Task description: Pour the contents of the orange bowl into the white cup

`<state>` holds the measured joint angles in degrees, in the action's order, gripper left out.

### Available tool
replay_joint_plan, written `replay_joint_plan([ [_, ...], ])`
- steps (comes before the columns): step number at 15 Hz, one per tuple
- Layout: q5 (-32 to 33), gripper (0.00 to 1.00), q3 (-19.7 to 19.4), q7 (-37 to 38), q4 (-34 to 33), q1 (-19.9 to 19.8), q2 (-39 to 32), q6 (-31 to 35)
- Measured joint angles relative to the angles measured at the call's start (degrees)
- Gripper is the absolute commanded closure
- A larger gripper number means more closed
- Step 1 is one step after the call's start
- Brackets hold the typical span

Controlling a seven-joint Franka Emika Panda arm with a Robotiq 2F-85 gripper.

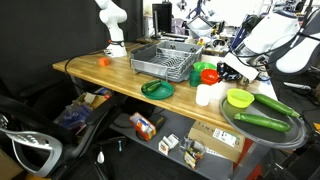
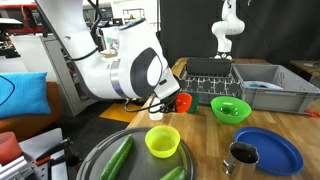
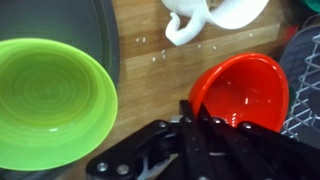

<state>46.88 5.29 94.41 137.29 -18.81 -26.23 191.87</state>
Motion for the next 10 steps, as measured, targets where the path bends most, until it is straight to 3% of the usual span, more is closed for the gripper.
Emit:
replay_joint_plan([
  [4,2.3,0.98,5.4,0.0,0.0,-7.7,-1.2,-0.6],
  [10,2.2,0.98,6.6,-0.1,-2.0,-11.0,0.6,-7.2],
])
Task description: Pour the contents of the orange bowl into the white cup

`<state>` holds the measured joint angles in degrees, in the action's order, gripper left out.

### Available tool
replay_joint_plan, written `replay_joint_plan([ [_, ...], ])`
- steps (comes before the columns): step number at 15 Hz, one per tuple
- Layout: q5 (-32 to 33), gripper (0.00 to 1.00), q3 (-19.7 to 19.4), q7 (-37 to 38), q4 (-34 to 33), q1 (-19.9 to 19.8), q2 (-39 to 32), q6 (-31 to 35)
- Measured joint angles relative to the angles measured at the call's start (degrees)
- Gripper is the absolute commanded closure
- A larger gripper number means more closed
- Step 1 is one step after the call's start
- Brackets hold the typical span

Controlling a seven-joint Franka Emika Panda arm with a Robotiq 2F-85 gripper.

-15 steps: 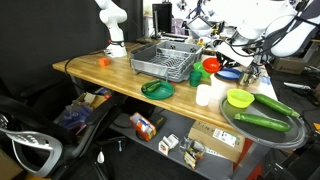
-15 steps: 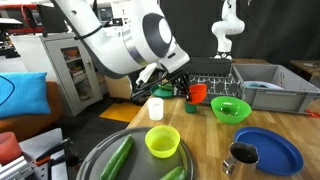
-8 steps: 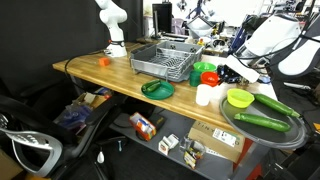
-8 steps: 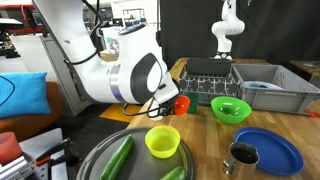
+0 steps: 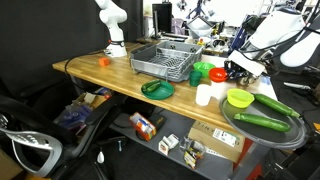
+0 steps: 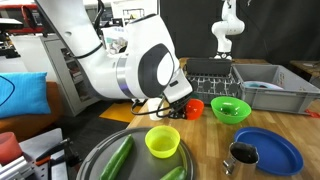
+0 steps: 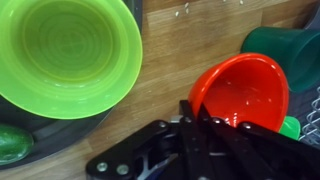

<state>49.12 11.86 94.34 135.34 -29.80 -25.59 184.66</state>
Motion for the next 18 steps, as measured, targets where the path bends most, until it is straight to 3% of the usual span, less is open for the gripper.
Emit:
replay_joint_plan([
  [11,-4.7,0.98,7.6,-4.8,-5.4,-5.3,-4.1,-11.7],
  [12,-5.3,0.73,8.6,-5.7,-5.9,-5.9,-4.7,-12.3],
  [13,-5.8,0.71,9.4,-6.3,-6.4,-6.3,-5.5,-12.8],
  [15,-15.2,0.63,8.1,-13.6,-6.6,-4.4,-6.2,-12.8],
  [16,-20.2,0.45,7.1,-17.5,-6.8,-2.9,-6.3,-12.8],
  [18,-30.6,0.31,4.8,-25.4,-7.2,0.3,-6.2,-12.8],
])
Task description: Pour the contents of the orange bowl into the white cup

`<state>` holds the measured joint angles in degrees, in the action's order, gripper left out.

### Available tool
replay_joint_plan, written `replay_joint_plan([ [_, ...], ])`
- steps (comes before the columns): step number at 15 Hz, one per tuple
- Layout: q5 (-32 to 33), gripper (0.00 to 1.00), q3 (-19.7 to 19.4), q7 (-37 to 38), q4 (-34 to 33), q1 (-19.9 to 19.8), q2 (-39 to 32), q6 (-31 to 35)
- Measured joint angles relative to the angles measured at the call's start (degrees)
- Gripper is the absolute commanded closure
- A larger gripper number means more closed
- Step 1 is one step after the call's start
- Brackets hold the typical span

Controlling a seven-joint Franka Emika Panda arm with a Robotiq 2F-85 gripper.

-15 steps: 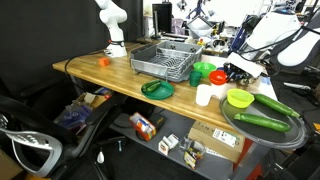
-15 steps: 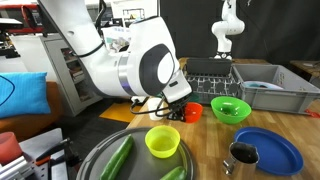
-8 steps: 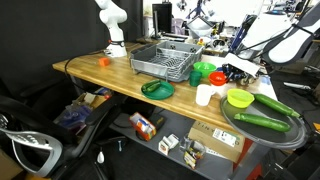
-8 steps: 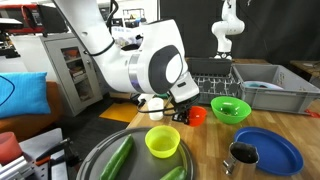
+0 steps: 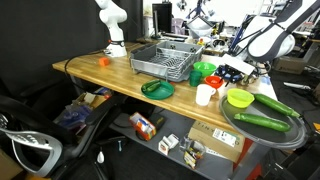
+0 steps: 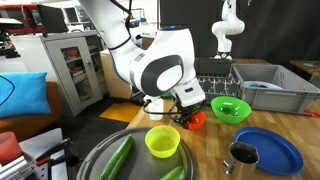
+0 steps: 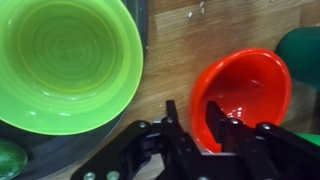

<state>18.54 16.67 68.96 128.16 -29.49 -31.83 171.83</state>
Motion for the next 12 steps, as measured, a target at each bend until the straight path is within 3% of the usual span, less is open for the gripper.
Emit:
replay_joint_plan([
  [4,-17.6,0.04,-4.3,-14.2,-0.3,5.7,1.1,0.0],
  [8,-27.6,0.0,-8.8,-22.0,1.4,11.4,4.5,0.0],
  [12,-31.4,0.0,-12.1,-25.9,6.2,17.6,10.0,0.0],
])
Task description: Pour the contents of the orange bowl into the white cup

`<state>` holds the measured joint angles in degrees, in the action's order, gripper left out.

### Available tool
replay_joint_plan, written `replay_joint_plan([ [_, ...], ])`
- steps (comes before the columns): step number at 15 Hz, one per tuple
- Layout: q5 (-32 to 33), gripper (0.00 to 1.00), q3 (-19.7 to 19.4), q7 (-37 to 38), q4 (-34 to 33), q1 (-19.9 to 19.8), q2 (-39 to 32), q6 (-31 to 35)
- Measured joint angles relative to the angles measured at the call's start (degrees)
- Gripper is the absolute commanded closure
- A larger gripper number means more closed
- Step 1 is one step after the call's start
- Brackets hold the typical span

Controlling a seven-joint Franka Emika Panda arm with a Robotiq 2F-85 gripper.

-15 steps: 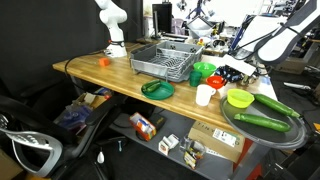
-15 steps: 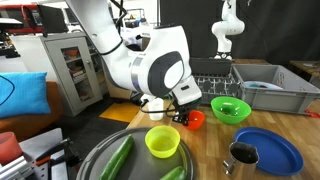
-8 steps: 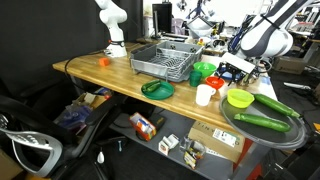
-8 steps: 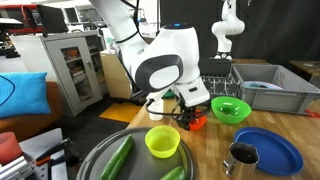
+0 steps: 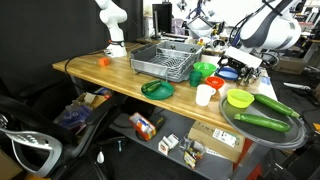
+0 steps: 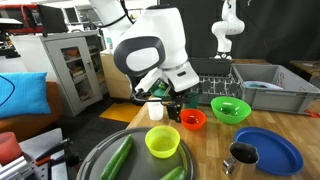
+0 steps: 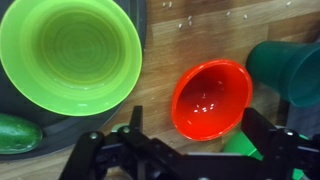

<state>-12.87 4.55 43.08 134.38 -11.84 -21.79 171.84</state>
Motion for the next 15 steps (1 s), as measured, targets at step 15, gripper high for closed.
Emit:
replay_joint_plan([
  [15,-0.1,0.0,-4.9,-1.1,9.0,8.4,10.1,0.2],
])
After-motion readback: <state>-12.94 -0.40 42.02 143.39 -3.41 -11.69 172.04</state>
